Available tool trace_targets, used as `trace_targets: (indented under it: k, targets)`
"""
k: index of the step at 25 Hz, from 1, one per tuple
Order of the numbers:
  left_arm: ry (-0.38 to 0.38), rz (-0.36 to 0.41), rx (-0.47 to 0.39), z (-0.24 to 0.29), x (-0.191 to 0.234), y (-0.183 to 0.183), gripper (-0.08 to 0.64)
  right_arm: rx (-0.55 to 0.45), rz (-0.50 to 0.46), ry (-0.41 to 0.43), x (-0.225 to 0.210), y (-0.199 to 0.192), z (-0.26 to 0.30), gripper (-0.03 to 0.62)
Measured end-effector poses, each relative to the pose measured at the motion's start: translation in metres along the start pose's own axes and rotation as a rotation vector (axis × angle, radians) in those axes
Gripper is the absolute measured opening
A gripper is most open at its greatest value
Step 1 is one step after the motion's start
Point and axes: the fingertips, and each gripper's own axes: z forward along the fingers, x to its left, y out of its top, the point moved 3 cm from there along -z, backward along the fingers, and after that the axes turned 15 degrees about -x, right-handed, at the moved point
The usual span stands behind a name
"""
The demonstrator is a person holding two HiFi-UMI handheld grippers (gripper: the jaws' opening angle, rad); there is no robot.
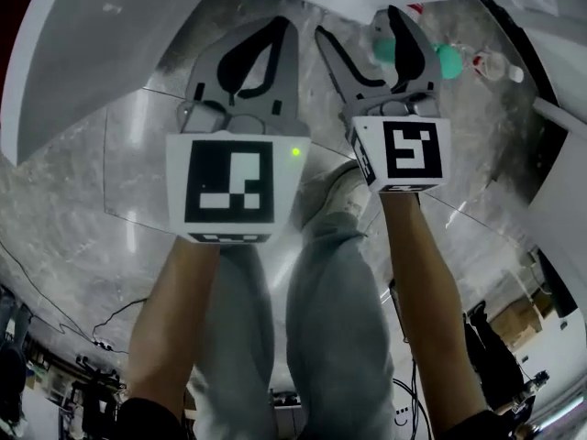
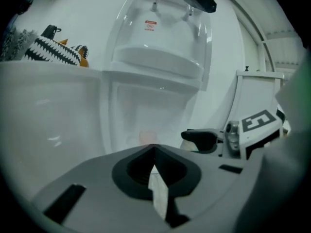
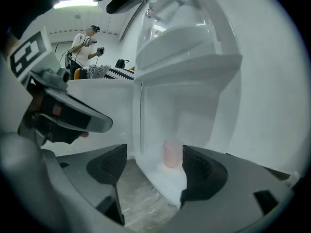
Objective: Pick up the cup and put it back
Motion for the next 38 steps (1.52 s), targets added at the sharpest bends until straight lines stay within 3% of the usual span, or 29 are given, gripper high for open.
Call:
trace_targets:
  k: [9, 15, 22, 28, 38]
  targets:
    - [0.027, -0.061, -0.024, 0.023, 0.038, -0.032, 0.012, -0.02, 0.096, -0.102, -0.027, -0.058, 0.076, 0.351]
    - [0.033, -0.076, -0.015, 0.034, 0.06, -0.046, 0.012, -0.012, 0.196, -0.201, -0.05, -0.089, 0.119, 0.409]
    - [0.086, -0.071, -0.013, 0.025, 0.092, -0.055, 0.012, -0.04, 0.137, -0.242, -0.061, -0.09, 0.147, 0.411]
    - [0.128, -0.064, 0.029, 0.01, 0.096, -0.061, 0.012, -0.029, 0.143, -0.179, -0.062, -0.069, 0.152, 0.382]
    - [0.109, -0.077, 0.009, -0.028, 0.05, 0.006, 0.012, 0.001, 0.111, -0.029, -0.009, 0.005, 0.069, 0.382]
